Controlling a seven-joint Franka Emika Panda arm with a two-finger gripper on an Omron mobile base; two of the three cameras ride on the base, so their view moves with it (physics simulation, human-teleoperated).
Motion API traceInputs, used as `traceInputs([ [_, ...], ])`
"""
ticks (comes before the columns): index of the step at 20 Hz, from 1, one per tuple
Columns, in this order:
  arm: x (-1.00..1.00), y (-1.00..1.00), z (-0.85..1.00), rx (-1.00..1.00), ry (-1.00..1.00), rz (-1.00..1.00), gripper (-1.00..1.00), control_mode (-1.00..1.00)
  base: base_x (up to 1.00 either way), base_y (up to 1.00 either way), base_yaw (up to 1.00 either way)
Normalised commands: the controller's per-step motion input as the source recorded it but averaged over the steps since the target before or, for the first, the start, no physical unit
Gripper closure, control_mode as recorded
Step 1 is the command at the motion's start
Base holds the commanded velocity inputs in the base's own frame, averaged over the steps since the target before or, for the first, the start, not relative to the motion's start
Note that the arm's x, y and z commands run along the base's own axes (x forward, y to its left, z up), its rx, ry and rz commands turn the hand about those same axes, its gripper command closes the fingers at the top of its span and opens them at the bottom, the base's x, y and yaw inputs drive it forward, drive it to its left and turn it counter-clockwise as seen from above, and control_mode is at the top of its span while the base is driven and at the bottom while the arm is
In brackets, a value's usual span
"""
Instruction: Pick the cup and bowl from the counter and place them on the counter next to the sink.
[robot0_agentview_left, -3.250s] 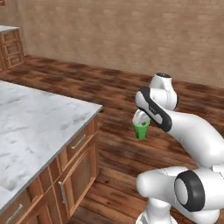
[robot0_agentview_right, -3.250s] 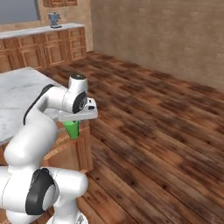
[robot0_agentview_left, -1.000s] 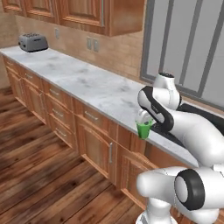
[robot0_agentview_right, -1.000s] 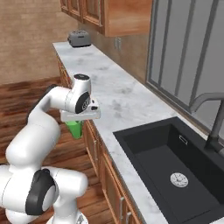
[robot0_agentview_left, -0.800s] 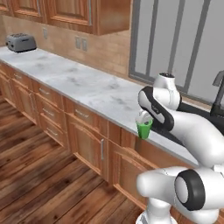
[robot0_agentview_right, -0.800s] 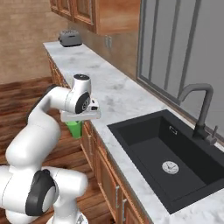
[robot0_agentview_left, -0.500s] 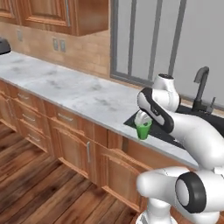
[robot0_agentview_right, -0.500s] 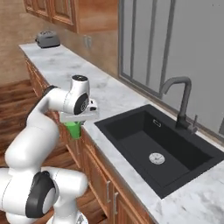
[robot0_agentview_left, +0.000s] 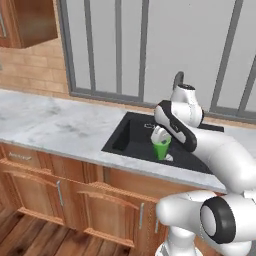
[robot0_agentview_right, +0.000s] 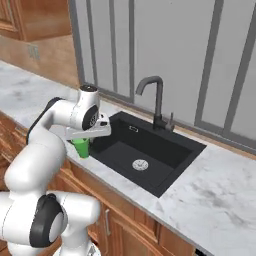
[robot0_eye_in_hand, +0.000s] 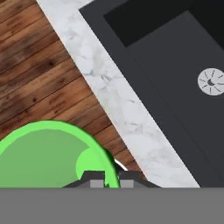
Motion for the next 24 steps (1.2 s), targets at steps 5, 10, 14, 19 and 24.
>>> traceInputs([
  [5, 0.0, 0.0, 0.0, 0.0, 0.0, 0.0, 1.0, 1.0, -0.07, 0.0, -0.5],
  [10, 0.0, 0.0, 0.0, 0.0, 0.0, 0.0, 1.0, 1.0, 0.01, -0.23, -0.55],
  [14, 0.0, 0.0, 0.0, 0.0, 0.0, 0.0, 1.0, 1.0, 0.2, -0.42, -0.59],
  [19, 0.0, 0.0, 0.0, 0.0, 0.0, 0.0, 1.0, 1.0, 0.67, -0.34, -0.6],
  [24, 0.0, 0.0, 0.0, 0.0, 0.0, 0.0, 1.0, 1.0, 0.67, 0.1, -0.2],
])
